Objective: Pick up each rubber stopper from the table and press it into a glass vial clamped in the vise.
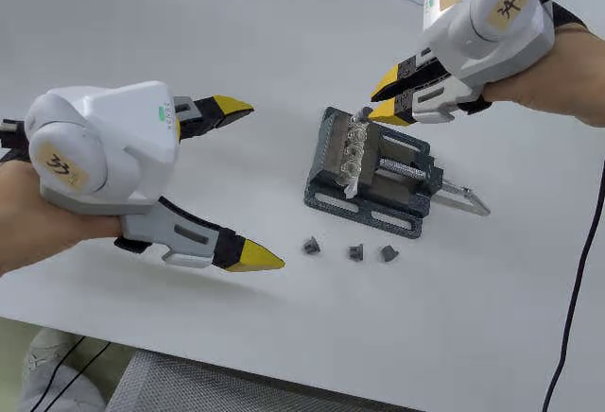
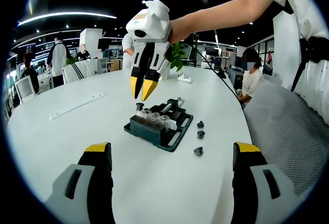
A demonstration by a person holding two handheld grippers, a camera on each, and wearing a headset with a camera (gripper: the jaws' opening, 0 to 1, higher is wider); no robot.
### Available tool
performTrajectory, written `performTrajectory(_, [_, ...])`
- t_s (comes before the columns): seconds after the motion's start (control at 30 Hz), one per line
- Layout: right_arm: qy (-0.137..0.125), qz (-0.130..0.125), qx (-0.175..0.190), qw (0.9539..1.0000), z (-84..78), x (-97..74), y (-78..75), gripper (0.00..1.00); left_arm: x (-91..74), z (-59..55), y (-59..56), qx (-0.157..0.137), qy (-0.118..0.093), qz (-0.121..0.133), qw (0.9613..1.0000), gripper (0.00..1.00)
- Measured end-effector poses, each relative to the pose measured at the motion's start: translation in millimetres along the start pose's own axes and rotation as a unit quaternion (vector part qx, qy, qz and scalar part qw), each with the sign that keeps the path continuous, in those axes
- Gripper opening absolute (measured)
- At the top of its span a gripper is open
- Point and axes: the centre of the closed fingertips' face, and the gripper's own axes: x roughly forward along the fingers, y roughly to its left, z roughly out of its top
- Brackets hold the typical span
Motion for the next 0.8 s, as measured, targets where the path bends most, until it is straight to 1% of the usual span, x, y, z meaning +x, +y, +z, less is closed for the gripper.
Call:
performTrajectory(0.1, [-0.001,0.003,0.001,1.0000,-1.1,0.5,1.0,0.04,0.1,0.5,-0.2,-0.001,-0.001,-0.001,1.0000,0.98])
performTrajectory(0.43, [0.001,0.007,-0.002,1.0000,-0.4,2.5,1.7,0.01,-0.5,-0.8,1.2,-0.001,0.002,0.000,1.0000,0.98])
performTrajectory(0.8, [0.006,0.012,-0.005,0.9999,-2.5,7.7,2.2,0.00,0.0,-0.2,2.9,-0.003,0.000,0.001,1.0000,0.98])
